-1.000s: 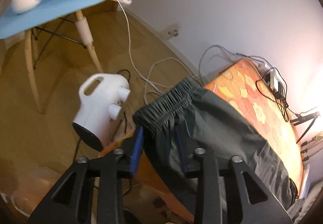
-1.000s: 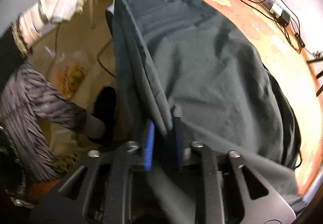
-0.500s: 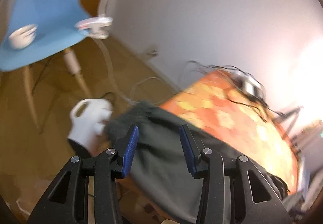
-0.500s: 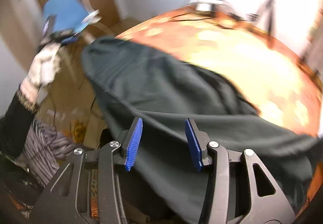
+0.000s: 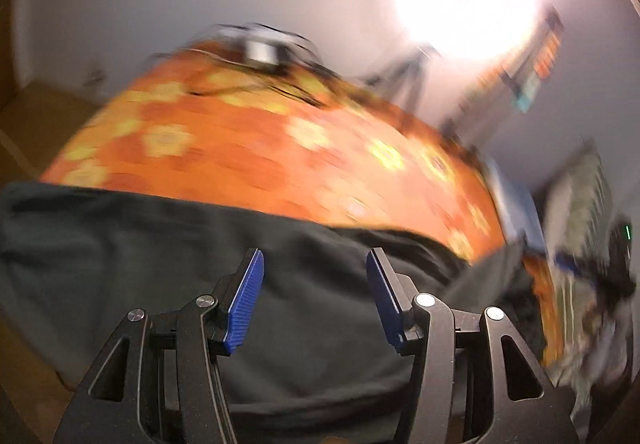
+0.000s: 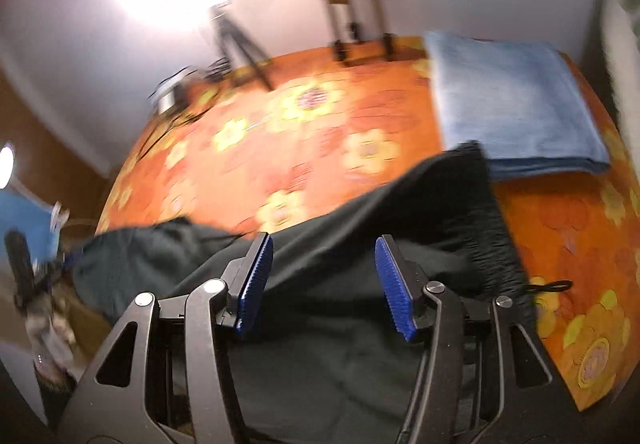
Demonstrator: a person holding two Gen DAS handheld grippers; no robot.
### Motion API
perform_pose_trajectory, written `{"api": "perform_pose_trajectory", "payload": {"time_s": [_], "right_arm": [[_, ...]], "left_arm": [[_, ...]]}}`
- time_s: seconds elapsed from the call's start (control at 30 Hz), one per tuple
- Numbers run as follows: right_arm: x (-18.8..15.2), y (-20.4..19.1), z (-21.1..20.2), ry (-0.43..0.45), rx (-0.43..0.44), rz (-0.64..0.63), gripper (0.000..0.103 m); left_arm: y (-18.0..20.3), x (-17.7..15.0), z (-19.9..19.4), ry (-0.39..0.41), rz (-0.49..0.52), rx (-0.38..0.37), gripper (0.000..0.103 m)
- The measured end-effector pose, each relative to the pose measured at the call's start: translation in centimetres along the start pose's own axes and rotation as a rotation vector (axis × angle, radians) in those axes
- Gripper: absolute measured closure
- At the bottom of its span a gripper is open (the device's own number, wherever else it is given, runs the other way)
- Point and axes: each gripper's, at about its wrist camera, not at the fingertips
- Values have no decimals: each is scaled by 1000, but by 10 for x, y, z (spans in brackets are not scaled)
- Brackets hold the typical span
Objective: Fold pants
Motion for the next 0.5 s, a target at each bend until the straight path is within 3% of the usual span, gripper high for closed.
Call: {"api": "perform_pose_trajectory", "payload": {"time_s": [0.37, 0.5], "right_arm": [[33, 63, 48, -86, -56, 242, 43], [46, 69, 73, -128, -82, 290, 43]], "left_arm": [[122, -51, 69, -271, 256, -172, 47], [147, -75, 80, -339, 357, -163, 47]]}}
Point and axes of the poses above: each gripper's, at about its wrist camera, not at the fingertips, and z roughly the way its jaws point, y to its right, x to its top, and after that the axes turned 6 degrees about -x, right-handed
